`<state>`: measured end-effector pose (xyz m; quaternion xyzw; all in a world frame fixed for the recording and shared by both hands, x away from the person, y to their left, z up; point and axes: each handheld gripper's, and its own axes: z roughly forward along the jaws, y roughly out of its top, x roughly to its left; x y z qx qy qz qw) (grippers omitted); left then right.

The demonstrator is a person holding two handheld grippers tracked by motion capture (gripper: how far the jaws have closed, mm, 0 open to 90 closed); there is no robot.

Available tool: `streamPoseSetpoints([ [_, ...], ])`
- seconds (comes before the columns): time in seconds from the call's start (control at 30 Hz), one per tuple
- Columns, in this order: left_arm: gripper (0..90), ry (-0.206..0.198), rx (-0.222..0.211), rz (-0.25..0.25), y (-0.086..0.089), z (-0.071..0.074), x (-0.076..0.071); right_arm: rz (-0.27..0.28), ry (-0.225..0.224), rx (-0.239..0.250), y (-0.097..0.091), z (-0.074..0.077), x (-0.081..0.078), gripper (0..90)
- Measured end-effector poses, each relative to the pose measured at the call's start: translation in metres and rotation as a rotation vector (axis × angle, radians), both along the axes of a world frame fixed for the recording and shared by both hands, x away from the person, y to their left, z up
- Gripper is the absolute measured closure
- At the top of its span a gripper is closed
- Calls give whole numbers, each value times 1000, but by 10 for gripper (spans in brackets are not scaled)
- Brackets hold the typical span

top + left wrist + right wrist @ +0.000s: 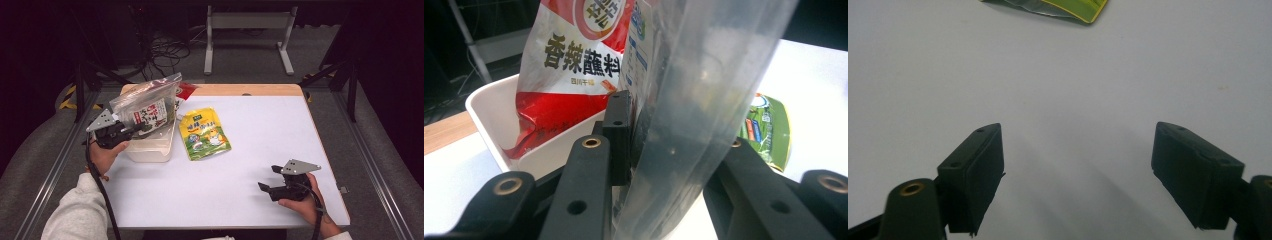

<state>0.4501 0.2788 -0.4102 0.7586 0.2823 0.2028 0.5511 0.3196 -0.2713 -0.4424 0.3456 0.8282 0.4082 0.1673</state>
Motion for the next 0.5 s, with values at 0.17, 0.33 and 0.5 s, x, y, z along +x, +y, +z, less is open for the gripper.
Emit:
streamPoseSetpoints([
  [0.17,699,10,14,47,-1,0,-1,-3,-13,-9,0,1,-1,240],
  [0.33,670,12,11,67,0,1,-3,-3,-18,-3,0,2,0,294],
  [0.5,628,7,16,94,1,3,-7,-3,-29,11,-1,5,3,381],
])
